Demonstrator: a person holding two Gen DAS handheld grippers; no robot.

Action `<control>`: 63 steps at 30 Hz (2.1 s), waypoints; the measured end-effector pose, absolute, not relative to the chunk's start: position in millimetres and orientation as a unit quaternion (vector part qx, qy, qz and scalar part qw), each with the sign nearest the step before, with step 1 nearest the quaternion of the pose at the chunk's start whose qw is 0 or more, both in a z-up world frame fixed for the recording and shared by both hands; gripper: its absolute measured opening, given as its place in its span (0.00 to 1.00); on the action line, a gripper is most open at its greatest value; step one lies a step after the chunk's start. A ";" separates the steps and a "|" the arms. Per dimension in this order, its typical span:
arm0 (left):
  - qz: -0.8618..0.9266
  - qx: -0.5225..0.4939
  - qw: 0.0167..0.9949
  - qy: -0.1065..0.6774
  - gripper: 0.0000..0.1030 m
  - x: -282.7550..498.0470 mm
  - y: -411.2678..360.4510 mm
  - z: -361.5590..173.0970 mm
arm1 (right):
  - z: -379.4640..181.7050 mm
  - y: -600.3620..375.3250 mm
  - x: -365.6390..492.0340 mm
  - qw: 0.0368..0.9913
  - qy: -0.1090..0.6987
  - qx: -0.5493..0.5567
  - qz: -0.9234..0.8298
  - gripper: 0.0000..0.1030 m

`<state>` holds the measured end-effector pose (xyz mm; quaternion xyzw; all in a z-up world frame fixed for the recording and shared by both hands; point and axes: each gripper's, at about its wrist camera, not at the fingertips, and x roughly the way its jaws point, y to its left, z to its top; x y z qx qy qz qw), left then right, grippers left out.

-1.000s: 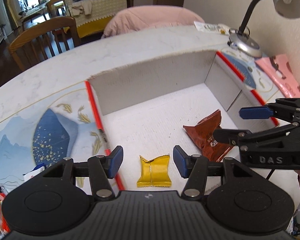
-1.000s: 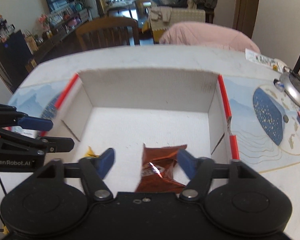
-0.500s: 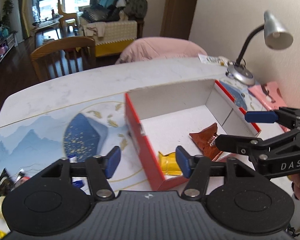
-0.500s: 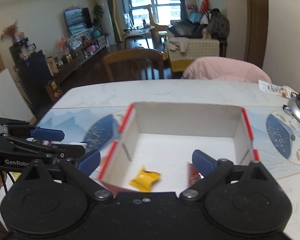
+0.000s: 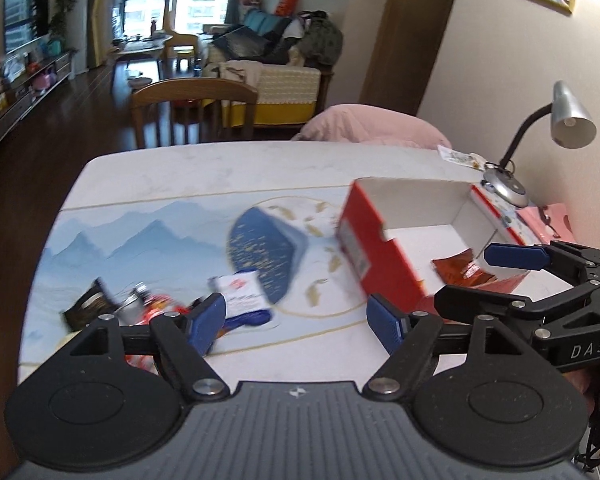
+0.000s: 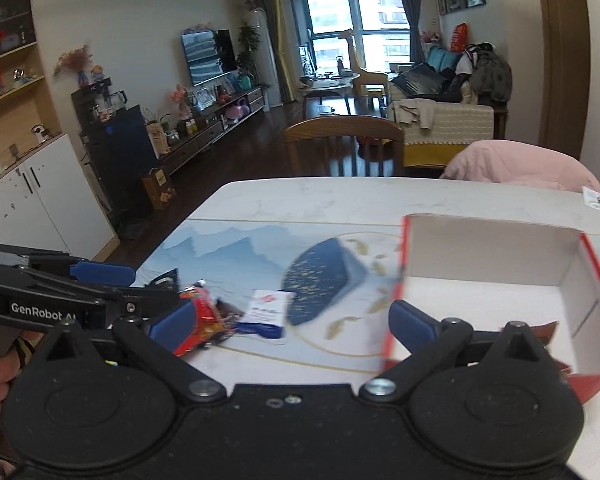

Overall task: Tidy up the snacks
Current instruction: 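Move both tools back over the snack pile, then grasp the blue-wrapped candy with the left tool while the right tool grasps the red snack bag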

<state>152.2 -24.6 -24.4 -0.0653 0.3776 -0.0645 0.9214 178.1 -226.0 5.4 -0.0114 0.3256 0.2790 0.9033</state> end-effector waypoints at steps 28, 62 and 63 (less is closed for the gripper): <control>0.072 -0.076 0.887 0.450 0.75 76.3 172.4 -130.2 | -72.6 -76.0 169.2 0.864 0.429 -0.028 0.264 0.99; 0.002 0.015 0.882 0.470 0.75 113.7 185.7 -190.1 | -104.5 -20.0 217.4 0.850 0.496 0.010 0.178 0.93; 0.005 0.010 0.883 0.470 0.75 113.7 186.6 -190.1 | -107.3 -19.7 221.9 0.849 0.502 0.025 0.165 0.93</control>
